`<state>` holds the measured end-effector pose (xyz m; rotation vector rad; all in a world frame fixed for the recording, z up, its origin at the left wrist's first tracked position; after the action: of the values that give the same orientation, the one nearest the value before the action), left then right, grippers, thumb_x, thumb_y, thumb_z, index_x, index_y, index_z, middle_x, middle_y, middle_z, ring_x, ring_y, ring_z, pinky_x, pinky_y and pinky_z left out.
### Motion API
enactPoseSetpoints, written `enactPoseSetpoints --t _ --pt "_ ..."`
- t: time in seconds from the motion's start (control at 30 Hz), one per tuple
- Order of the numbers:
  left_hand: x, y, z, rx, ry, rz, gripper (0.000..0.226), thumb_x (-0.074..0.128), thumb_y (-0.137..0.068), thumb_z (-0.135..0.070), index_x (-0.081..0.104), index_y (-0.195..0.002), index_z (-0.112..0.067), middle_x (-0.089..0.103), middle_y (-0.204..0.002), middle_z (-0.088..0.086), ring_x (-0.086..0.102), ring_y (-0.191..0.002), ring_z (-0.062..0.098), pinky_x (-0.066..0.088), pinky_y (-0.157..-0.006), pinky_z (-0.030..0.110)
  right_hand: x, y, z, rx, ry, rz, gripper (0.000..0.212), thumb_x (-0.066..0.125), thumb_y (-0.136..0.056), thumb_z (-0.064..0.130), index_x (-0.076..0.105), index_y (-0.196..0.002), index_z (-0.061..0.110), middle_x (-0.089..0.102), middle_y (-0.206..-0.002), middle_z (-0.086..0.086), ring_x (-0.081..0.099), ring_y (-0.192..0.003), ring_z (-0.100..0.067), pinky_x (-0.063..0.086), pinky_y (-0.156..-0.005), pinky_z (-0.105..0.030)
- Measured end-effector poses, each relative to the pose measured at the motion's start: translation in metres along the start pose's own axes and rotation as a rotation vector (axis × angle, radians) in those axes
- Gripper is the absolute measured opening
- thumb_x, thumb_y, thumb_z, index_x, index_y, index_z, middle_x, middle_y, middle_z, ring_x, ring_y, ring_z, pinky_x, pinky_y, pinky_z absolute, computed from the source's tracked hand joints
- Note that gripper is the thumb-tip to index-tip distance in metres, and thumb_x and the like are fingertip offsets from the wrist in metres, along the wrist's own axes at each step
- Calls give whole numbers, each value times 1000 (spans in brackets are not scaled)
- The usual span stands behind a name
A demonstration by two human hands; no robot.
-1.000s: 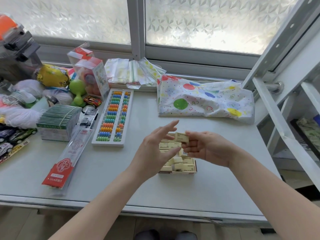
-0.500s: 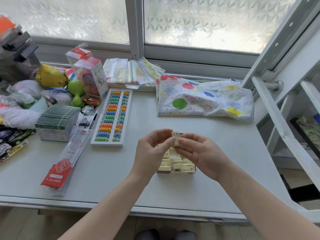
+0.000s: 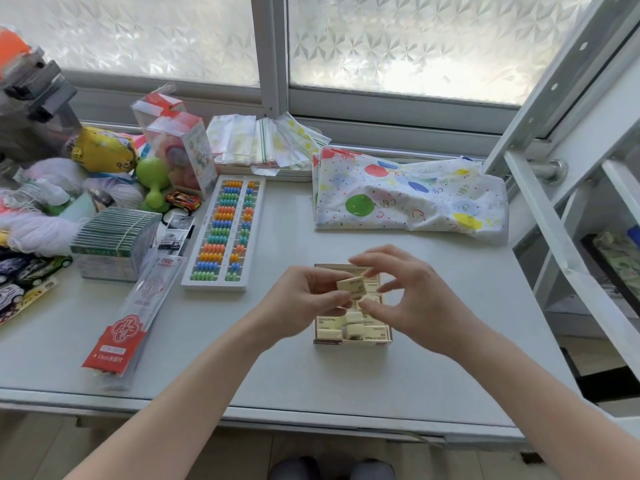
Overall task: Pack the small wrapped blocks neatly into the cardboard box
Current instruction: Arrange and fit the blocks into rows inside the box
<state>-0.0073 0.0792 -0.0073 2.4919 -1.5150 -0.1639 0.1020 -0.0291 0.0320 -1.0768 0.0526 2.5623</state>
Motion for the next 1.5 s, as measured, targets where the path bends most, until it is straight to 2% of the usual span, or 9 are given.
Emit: enactPoseSetpoints --t 0.13,0.27,0.43,0.6,0.73,1.13,1.27,1.4,1.5 --pt "0 -4 -4 -31 -49 13 23 63 -86 -4 68 -108 -6 70 -78 4 65 -70 9 57 -76 22 4 -13 2 -129 262 94 22 68 -81 15 71 -102 20 63 -94 7 56 -76 -9 49 -74 -26" --pt "-16 -2 -5 178 -749 -280 25 66 -83 -21 67 -108 -18 70 -93 -5 63 -88 6 51 -85 22 8 -29 -19 96 160 32 19 74 -72 13 74 -91 16 62 -88 2 55 -75 -11 40 -68 -14" --pt "-2 0 7 221 -1163 -159 31 55 -88 -30 61 -117 -21 61 -114 -5 45 -112 14 40 -93 24 33 -37 -32 273 79 173 20 76 -69 9 75 -87 15 67 -78 -3 59 -68 -12 50 -65 -22" --pt "-3 -3 9 177 -1199 -200 30 59 -86 -40 64 -111 -24 58 -112 -5 45 -109 15 41 -92 26 33 -40 -28 304 228 300 13 73 -69 10 75 -78 19 64 -72 3 61 -71 -17 50 -62 -22" --pt "-2 -7 4 158 -1253 -184 30 61 -85 -43 66 -109 -26 59 -113 -7 47 -110 14 41 -90 28 34 -41 -24 284 402 337 37 65 -71 10 45 -48 31 46 -64 9 51 -69 -18 36 -55 -19" --pt "-3 -11 4 222 -1312 -156 20 62 -86 -36 68 -103 -28 63 -109 -6 49 -106 14 40 -84 26 46 -43 -6 206 634 336 14 55 -79 -3 52 -73 9 52 -93 -11 50 -78 -28 43 -68 -30" --pt "-3 -14 7 267 -1294 -114 29 63 -83 -44 64 -108 -29 59 -109 -6 45 -104 15 38 -88 26 34 -42 -23 260 452 308 8 70 -75 13 74 -81 17 64 -91 -4 57 -86 -17 47 -71 -26" --pt "-1 -19 9 287 -1280 -88 26 64 -82 -44 68 -104 -30 57 -111 -4 42 -107 15 37 -93 28 32 -39 -28 244 411 343 13 69 -77 16 76 -88 16 64 -89 0 59 -83 -15 47 -71 -25" --pt "-2 -22 9 288 -1308 -85 42 65 -80 -45 59 -119 -31 47 -130 -5 36 -122 16 31 -103 30 13 -39 -32 267 385 305 22 70 -76 17 73 -97 19 60 -89 5 59 -86 -11 49 -79 -24"
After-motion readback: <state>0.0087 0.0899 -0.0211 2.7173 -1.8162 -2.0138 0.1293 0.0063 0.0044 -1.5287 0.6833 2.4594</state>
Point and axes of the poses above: each hand's wrist, its own y-axis away from the middle knuckle, its own x-axis out of the palm, z = x × y, the point moved 4 cm from there along -y, towards the middle knuckle
